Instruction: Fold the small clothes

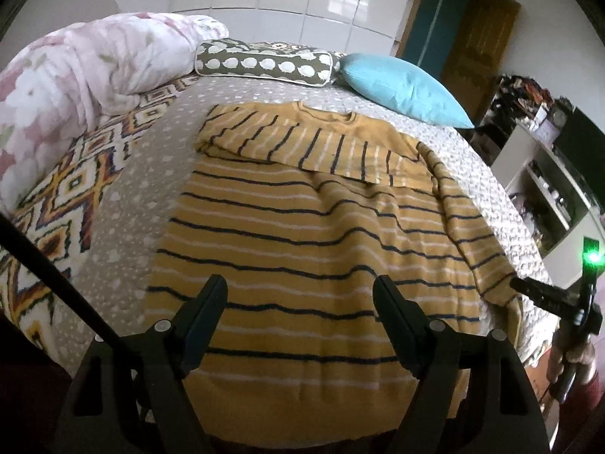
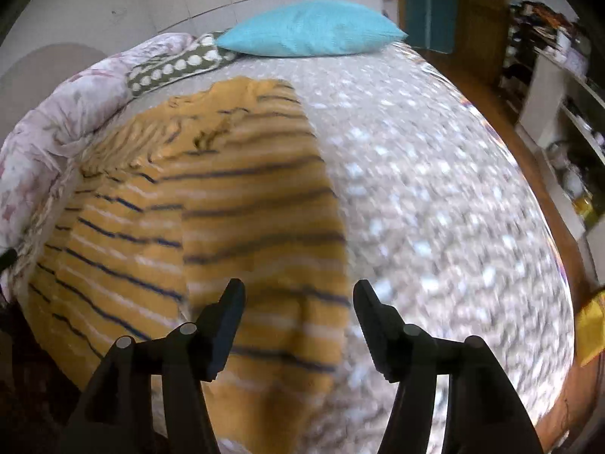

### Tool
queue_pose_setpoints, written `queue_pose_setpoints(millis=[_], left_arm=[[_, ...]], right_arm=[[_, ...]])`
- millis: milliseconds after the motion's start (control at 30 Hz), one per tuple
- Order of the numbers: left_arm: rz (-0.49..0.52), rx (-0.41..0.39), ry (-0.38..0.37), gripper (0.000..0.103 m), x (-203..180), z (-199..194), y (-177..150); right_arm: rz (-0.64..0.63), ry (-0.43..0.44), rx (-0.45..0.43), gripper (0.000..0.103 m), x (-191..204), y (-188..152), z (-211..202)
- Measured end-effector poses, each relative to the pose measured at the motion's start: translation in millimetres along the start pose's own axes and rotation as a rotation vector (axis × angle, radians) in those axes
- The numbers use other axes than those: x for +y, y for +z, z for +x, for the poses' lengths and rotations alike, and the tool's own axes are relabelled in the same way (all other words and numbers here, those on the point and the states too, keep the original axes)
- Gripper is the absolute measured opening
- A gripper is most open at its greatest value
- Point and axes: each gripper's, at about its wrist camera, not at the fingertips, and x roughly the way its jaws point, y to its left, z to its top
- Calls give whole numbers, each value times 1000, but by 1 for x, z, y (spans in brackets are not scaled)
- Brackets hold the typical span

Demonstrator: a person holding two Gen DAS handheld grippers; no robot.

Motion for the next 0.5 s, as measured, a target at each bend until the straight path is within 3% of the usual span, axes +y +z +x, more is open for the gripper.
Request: queue_pose_setpoints(millis=[167,233,267,300,367,500], left_arm=[[-25,37,-26,78,0,9,3],[-22,44,-40,78,-3,11,2],[-15,44,-38,78,-4,11,2],[-3,41,-33,78,-6,10,3],[11,27,-21,78,-8,6,4],[-3,6,-16,78,-4,1,7]], right_arm=[[119,42,-9,67,-8,-29,7],[116,69,-31,37,0,-34,3],[127,126,-19,14,1,-35,4],[132,155,-20,14,0,-32,1],[109,133,-50,14,-4,-24,-8],[160,-13,-151,13,-53,6,-47]])
